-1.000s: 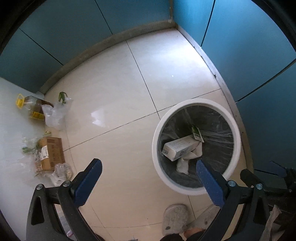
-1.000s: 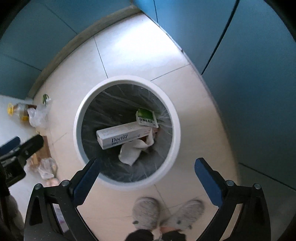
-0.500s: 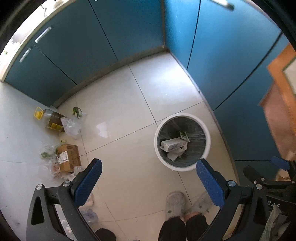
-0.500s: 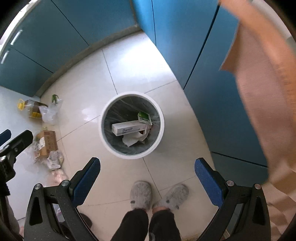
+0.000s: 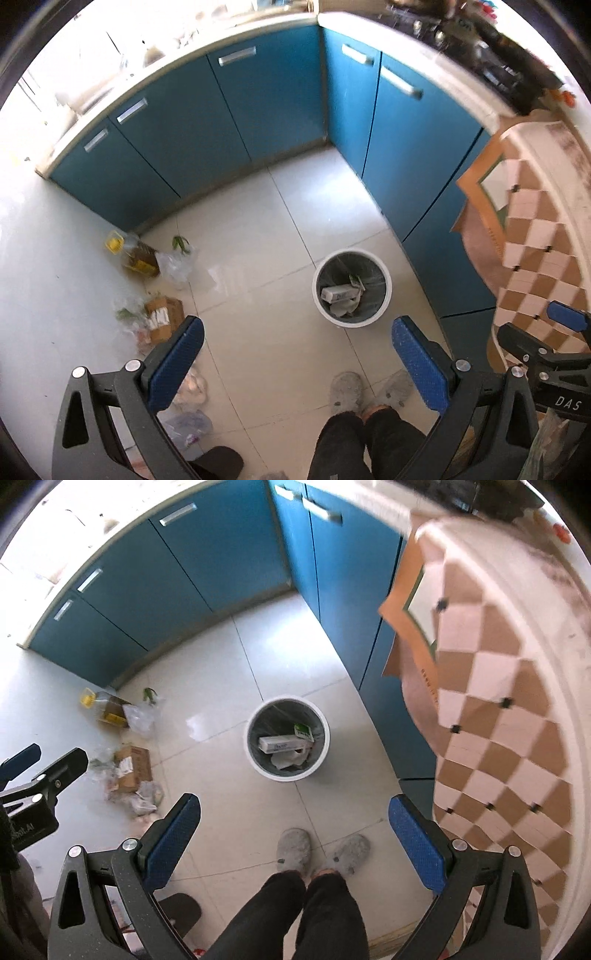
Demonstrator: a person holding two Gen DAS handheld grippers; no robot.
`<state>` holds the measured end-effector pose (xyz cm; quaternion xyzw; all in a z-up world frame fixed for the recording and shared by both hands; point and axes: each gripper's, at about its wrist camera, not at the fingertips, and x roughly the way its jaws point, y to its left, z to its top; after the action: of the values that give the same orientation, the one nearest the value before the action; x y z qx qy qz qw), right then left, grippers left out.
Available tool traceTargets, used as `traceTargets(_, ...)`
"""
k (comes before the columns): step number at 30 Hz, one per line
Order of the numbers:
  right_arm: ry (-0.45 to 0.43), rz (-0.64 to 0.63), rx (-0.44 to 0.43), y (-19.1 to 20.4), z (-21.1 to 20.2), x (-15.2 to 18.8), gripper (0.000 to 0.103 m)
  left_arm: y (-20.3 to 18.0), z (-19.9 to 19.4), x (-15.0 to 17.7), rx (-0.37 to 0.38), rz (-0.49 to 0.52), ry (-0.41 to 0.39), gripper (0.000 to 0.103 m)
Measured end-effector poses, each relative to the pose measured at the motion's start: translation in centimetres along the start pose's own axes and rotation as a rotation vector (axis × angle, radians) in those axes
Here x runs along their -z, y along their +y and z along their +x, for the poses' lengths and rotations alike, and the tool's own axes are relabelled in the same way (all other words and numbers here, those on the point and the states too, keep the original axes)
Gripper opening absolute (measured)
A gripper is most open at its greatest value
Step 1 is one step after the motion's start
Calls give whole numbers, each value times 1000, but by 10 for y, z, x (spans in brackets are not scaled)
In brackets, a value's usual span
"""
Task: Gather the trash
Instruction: 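Raise both tools from the bin back toward the counter, then grasp the green scrap with the right tool while the left tool grasps the red chili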
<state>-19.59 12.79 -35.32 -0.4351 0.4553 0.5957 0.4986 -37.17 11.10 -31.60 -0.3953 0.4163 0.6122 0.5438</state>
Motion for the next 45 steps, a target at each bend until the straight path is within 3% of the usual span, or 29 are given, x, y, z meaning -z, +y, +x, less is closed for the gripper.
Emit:
traceTargets(4, -36, 12, -30, 7, -48, 9, 103, -4, -49, 1, 2, 23, -55, 103)
traceTargets(10, -112, 130, -148, -10, -111, 22, 103, -28, -103, -18, 17, 56, -199, 103)
traceTargets(15, -197, 311, -181, -74, -152, 33, 103, -89, -126, -45, 47, 154, -265, 103)
traceTargets(19, -281, 489, -146, -159, -185, 56, 103, -171, -143, -53, 68, 260, -297, 103)
traceTargets(21, -325, 603, -101, -217, -201, 81, 103, -219, -151, -52, 89, 316, -275, 103)
traceTargets(24, -341, 774, -37, -302, -214, 124, 103, -298, -160, -40, 205, 390, -211, 103)
traceTargets(26, -342, 930, 9, -371, -218, 172, 102, -360, -164, -27, 266, 473, -163, 103)
traceTargets(28, -344, 1054, 48, -428, -218, 213, 97, -415, -165, -13, 281, 562, -133, 103)
traceTargets(30, -328, 1164, 71, -475, -212, 255, 79, -475, -161, 3, 290, 662, -94, 103)
traceTargets(33, -317, 1306, 61, -527, -196, 306, 64, -541, -154, 18, 285, 766, -51, 103)
traceTargets(37, -330, 1368, 54, -557, -180, 337, 58, -605, -136, 35, 276, 846, 12, 103)
traceTargets(39, -315, 1374, 32, -570, -168, 341, 50, -628, -127, 38, 280, 863, 46, 103)
traceTargets(40, -311, 1369, 24, -574, -162, 341, 48, -640, -122, 39, 286, 866, 64, 102)
traceTargets(42, -310, 1348, 34, -580, -155, 338, 30, -656, -112, 37, 307, 852, 109, 102)
traceTargets(45, -323, 1315, 40, -585, -152, 337, 28, -682, -94, 32, 356, 799, 194, 93)
